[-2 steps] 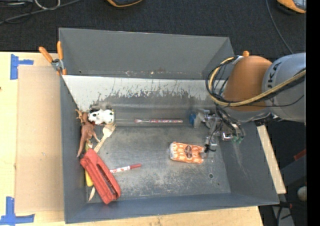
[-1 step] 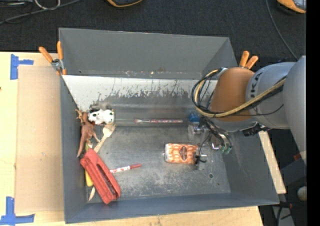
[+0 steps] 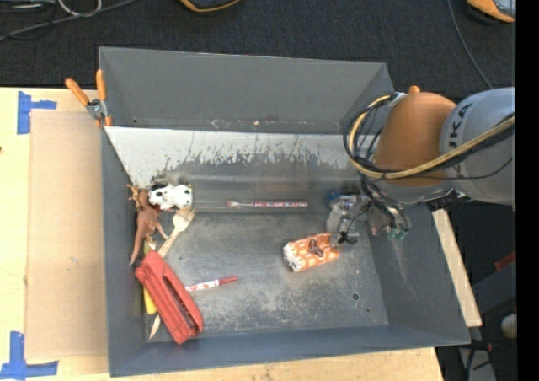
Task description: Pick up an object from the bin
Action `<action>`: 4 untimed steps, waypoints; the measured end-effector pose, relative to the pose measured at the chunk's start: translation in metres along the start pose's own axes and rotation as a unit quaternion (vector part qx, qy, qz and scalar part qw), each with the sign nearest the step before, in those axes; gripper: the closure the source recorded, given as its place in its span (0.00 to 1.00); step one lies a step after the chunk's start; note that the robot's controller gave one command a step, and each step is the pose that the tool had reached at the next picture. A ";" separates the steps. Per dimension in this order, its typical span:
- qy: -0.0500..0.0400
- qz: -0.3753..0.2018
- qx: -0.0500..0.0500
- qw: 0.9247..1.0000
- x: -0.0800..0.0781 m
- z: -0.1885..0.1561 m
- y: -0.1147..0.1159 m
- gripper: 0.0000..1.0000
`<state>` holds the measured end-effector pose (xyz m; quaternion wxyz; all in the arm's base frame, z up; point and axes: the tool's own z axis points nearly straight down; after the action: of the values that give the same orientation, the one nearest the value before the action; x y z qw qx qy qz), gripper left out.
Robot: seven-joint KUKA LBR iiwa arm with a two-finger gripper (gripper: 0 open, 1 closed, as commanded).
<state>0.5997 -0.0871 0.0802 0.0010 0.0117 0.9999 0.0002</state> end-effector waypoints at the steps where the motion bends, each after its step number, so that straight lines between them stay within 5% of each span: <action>1: 0.001 -0.001 0.000 1.000 0.000 0.001 0.001 0.00; 2: 0.001 -0.002 0.000 1.000 0.000 0.001 0.001 0.00; 3: 0.001 -0.028 0.000 1.000 0.009 0.005 0.037 0.00; 4: 0.001 -0.024 0.000 1.000 0.039 0.009 0.058 0.00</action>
Offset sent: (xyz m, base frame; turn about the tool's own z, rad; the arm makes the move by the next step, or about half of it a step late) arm 0.0000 0.0000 0.0000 0.0000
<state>0.5620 -0.0279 0.0709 0.0003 -0.0124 0.9999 0.0000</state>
